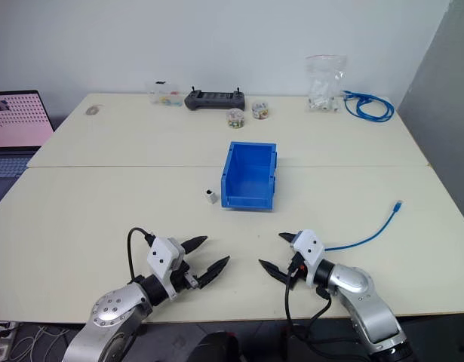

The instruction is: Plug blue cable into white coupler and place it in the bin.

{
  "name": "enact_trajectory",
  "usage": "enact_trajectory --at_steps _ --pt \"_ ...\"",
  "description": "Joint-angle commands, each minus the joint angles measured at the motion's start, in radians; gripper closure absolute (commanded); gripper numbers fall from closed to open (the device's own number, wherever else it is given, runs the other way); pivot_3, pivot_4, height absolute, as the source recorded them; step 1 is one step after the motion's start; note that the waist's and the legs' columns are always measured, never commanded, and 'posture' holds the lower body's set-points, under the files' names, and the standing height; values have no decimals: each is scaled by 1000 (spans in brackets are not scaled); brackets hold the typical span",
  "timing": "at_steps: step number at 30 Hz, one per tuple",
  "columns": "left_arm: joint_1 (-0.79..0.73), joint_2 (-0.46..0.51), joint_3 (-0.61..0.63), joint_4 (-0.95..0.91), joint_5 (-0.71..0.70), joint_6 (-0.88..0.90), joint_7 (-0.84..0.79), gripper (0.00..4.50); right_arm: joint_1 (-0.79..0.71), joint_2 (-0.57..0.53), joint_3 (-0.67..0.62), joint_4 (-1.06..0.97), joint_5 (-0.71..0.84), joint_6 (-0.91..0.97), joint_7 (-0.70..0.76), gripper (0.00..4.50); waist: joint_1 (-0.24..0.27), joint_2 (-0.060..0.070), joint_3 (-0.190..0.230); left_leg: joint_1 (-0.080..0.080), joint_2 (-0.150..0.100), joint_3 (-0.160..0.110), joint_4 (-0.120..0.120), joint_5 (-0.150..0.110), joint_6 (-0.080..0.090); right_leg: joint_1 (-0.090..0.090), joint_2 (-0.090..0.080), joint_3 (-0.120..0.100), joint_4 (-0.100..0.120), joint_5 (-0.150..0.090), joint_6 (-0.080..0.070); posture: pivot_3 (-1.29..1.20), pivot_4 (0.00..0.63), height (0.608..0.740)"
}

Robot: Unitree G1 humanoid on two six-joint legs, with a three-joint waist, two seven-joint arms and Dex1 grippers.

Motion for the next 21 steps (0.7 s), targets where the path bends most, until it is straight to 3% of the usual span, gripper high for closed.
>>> enact_trajectory --at_steps 1,11,17,21 --pt "9 18 25 -48 -13 -22 -10 300 10 -7 -10 -36 7 -19 11 39 0 0 0 0 0 0 0 0 0 0 0 0 0 0 0 0 150 740" --pt "34 64 36 -22 -62 -51 -117 150 42 -6 -25 -50 5 -33 -4 5 0 0 0 0 0 0 0 0 0 0 0 0 0 0 0 0 150 740" --pt "-72 135 31 -27 -67 -31 -169 150 59 18 -47 -63 -16 -58 -65 5 0 0 0 1 0 0 0 0 0 0 0 0 0 0 1 0 150 740" --pt "-222 161 -20 -15 -128 64 -249 150 74 69 -125 -133 -67 -46 -231 5 2 0 0 0 0 1 0 0 0 0 0 0 0 0 1 0 150 740"
